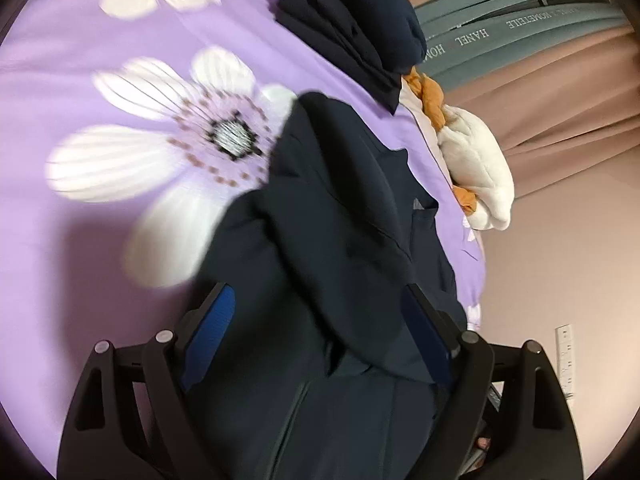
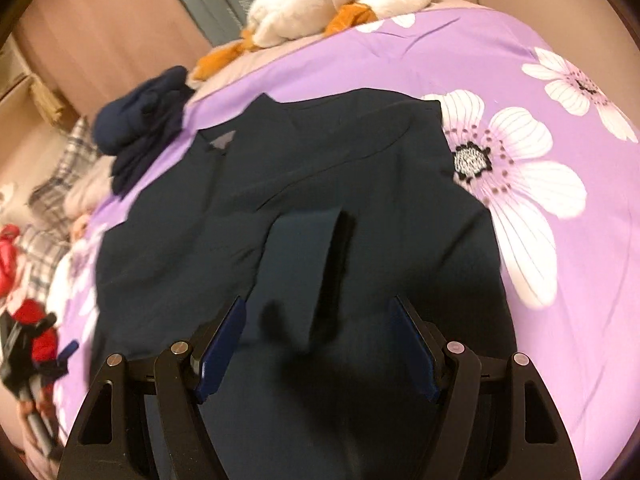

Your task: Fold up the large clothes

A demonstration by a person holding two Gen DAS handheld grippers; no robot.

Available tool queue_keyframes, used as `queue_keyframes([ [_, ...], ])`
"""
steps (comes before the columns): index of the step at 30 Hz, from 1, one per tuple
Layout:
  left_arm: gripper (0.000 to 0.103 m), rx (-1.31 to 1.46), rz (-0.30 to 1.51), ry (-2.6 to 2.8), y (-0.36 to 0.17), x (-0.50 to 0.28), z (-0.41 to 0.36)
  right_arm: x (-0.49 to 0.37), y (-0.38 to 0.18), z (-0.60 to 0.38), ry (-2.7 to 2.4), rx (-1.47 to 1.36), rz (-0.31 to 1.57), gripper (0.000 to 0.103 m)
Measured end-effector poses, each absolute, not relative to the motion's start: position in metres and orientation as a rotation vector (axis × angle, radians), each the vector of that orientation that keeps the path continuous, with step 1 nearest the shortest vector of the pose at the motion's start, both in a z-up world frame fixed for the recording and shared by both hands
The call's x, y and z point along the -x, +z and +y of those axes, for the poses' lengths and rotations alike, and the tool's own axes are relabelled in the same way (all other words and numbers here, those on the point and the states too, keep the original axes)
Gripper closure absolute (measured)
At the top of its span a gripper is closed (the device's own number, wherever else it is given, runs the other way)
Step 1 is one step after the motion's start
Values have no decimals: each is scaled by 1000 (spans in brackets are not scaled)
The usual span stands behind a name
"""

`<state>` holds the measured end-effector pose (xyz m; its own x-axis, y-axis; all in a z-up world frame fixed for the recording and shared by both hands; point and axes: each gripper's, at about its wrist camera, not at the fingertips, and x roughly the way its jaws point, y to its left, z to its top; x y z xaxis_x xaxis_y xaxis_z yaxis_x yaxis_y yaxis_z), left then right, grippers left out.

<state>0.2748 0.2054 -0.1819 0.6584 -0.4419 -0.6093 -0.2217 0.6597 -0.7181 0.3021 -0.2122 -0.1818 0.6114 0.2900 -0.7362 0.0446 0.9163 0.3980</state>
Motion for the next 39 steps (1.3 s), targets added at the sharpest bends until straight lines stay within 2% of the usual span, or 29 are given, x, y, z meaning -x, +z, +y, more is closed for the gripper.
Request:
queue_keyframes([
  [5,18,931,889,-151,-203,-322,191,-325,-192,-206,154,-421,944,29],
  [6,18,934,887,-141,-204,-327,190,-327,-192,-204,147,-416,954,32],
  [7,20,937,875,-126,-205,-336,187,-330,-193,-200,152,-397,951,38],
  [9,26,941,840,-87,-204,-345,190,-328,-187,-190,169,-329,919,74],
  [10,37,947,814,-67,-200,-349,193,-326,-182,-185,155,-276,898,85],
  [11,42,948,803,-48,-199,-353,196,-326,-177,-185,163,-274,885,92],
  [12,48,961,802,-41,-200,-354,201,-324,-171,-190,170,-299,861,94],
  [15,66,1025,772,-38,-205,-351,212,-308,-147,-215,128,-377,747,95],
  [19,69,1035,736,-32,-209,-343,212,-283,-148,-238,67,-382,693,96],
  [21,69,1050,748,-16,-215,-339,216,-292,-169,-239,18,-317,787,96],
  [22,73,1069,757,-15,-219,-338,220,-298,-181,-240,3,-300,839,96],
  [25,73,1108,796,-36,-222,-333,234,-300,-195,-248,17,-370,884,94],
  [26,73,1079,816,-34,-219,-329,237,-295,-191,-255,23,-408,864,89],
  [27,73,1046,829,-36,-215,-326,240,-291,-188,-262,21,-433,844,78],
  [29,72,959,851,-9,-204,-315,247,-280,-178,-271,12,-464,805,68],
  [31,67,859,845,16,-191,-307,250,-274,-169,-273,13,-458,775,68],
  [36,67,680,833,-20,-169,-311,230,-275,-149,-236,138,-358,756,68],
  [39,65,553,831,-95,-159,-322,192,-283,-149,-213,173,-287,765,68],
])
